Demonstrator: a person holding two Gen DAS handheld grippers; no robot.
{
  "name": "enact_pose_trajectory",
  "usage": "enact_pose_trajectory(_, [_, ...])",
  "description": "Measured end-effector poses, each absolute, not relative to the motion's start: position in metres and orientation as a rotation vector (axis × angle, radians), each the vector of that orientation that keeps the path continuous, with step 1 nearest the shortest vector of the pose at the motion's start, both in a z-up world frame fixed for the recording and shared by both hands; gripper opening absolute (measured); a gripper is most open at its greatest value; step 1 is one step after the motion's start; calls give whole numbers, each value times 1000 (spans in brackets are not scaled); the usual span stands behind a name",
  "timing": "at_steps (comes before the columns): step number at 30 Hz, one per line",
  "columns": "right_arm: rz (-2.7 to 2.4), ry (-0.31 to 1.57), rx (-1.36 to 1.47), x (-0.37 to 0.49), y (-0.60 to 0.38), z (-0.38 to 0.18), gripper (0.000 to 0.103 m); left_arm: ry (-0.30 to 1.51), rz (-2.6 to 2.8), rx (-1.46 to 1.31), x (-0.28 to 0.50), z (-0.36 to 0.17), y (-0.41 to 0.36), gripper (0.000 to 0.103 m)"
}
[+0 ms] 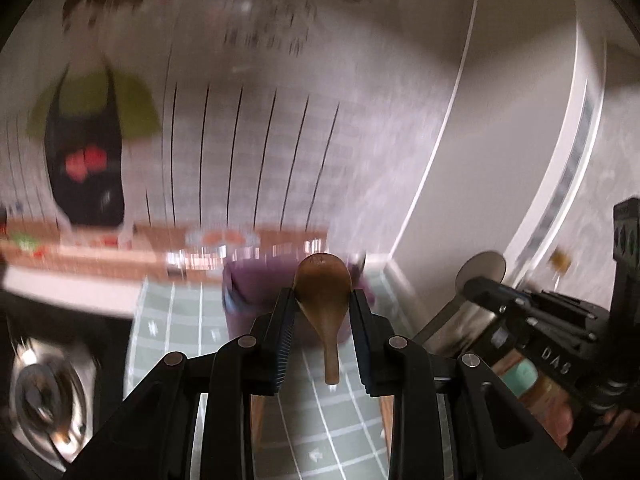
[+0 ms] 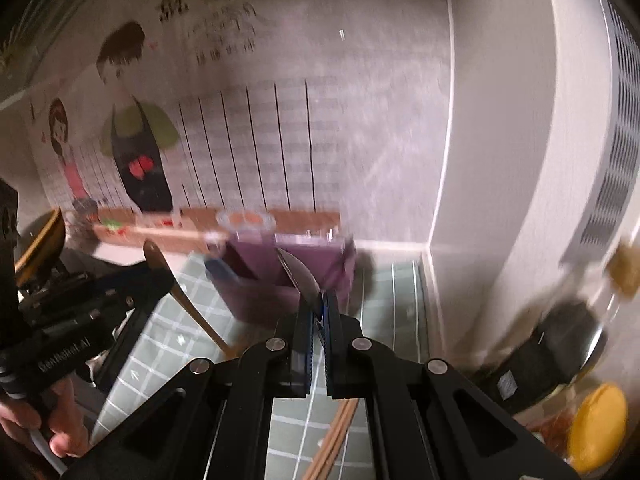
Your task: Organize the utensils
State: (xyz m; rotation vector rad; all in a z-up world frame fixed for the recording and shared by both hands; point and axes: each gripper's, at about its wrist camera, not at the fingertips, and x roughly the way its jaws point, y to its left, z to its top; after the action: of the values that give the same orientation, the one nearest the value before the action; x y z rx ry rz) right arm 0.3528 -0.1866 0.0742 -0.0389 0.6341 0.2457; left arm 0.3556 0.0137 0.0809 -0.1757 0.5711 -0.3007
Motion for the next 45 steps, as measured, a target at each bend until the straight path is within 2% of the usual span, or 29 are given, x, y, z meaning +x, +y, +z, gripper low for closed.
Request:
enact_pose_trajectory(6, [279,510,-27,363,-179,140,4,484,-313,-170,370,153,29,29])
enact_pose_trajectory(12, [292,454,-16,388,-166,165,4,482,-287,-144,396,163,35,27])
enact_pose_trajectory(14, [292,462,-24,397,-162,161,4,508,-285,-148,409,155,38,14])
enact_pose_trajectory(26, [278,642,9,465,-157,85,4,665,-272,-208,471,73,50,14])
enact_pose_trajectory(31, [284,647,33,461,-166,80,4,719,-297,-214,453,53,47,14])
enact_pose_trajectory(38, [289,666,74,431,-186,78,4,889,-339,-252,416,2,43,14])
enact_pose_trajectory(45, [291,689,68,393,-196,69,4,966,-444,-196,358,-32,28,15])
